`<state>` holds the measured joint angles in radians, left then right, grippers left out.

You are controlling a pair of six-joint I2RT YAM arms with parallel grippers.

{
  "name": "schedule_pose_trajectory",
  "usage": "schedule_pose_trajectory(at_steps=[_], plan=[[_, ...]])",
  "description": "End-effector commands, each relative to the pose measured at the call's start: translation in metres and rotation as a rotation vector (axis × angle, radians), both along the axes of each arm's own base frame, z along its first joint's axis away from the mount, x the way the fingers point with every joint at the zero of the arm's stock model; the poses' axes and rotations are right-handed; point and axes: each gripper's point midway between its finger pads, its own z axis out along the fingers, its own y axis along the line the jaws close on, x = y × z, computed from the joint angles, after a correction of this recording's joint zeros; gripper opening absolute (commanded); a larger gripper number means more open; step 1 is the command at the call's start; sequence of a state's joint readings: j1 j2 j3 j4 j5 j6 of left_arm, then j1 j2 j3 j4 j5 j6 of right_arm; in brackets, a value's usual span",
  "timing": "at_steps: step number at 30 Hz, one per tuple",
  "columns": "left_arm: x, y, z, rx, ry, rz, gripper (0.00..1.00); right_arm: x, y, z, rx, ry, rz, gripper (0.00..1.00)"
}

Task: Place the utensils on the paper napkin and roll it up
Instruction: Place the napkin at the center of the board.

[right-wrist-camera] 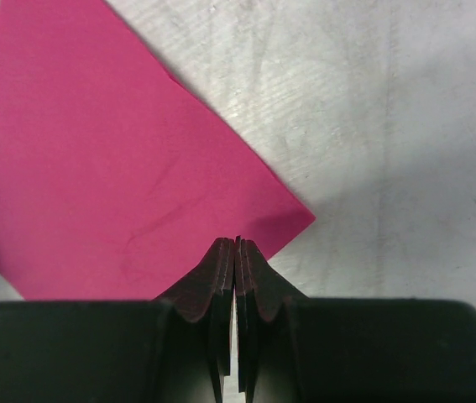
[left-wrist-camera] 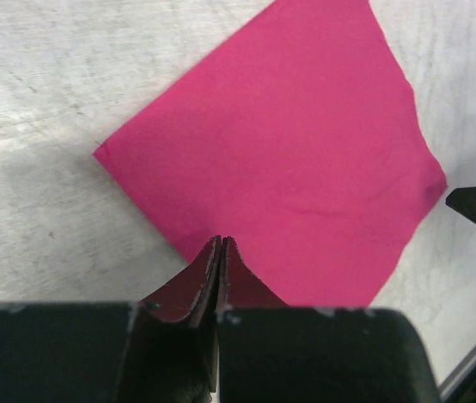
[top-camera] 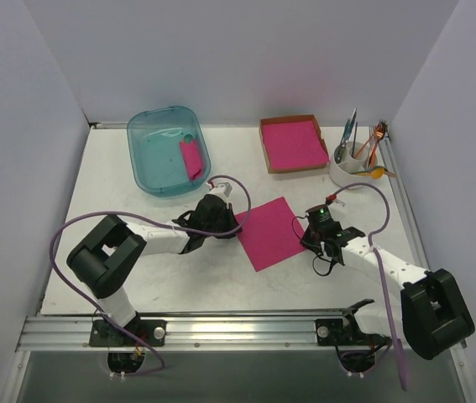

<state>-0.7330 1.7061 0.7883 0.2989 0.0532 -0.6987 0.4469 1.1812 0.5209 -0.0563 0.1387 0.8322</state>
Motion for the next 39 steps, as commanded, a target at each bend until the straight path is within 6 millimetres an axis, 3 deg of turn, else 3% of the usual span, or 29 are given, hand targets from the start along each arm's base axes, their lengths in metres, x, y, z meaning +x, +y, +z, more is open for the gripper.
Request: schedule_pose_trajectory(at_steps=[1, 9, 14, 16, 21, 28, 33, 35, 36, 39], plan=[[0.024, 0.001, 0.012, 0.002, -0.067, 0.082, 0.02, 0.015, -0.003, 0.005, -0.060, -0.024, -0.009, 0.00], [0.026, 0.015, -0.006, 0.068, -0.044, 0.146, 0.03, 0.023, -0.005, -0.015, -0.105, 0.019, 0.002, 0.00], [0.011, 0.028, -0.014, 0.090, -0.040, 0.198, 0.02, 0.038, -0.004, -0.018, -0.116, 0.016, 0.017, 0.00], [0.009, 0.032, -0.004, 0.070, -0.070, 0.224, 0.02, 0.042, -0.006, -0.019, -0.120, 0.016, 0.020, 0.00], [0.003, 0.044, 0.001, 0.090, -0.069, 0.242, 0.02, 0.057, 0.007, -0.022, -0.116, 0.013, 0.165, 0.00], [-0.007, 0.064, 0.043, 0.056, -0.134, 0.280, 0.02, 0.065, 0.033, -0.037, -0.132, 0.059, 0.333, 0.00], [-0.013, 0.083, 0.061, 0.080, -0.157, 0.308, 0.03, 0.066, 0.033, -0.039, -0.155, 0.075, 0.322, 0.00], [-0.014, 0.090, 0.070, 0.092, -0.163, 0.315, 0.15, 0.066, 0.034, -0.037, -0.144, 0.064, 0.310, 0.00], [-0.014, 0.093, 0.073, 0.103, -0.172, 0.320, 0.35, 0.066, 0.034, -0.035, -0.139, 0.060, 0.305, 0.00], [-0.019, 0.107, 0.083, 0.130, -0.179, 0.344, 0.77, 0.068, 0.039, -0.026, -0.106, 0.024, 0.302, 0.16]])
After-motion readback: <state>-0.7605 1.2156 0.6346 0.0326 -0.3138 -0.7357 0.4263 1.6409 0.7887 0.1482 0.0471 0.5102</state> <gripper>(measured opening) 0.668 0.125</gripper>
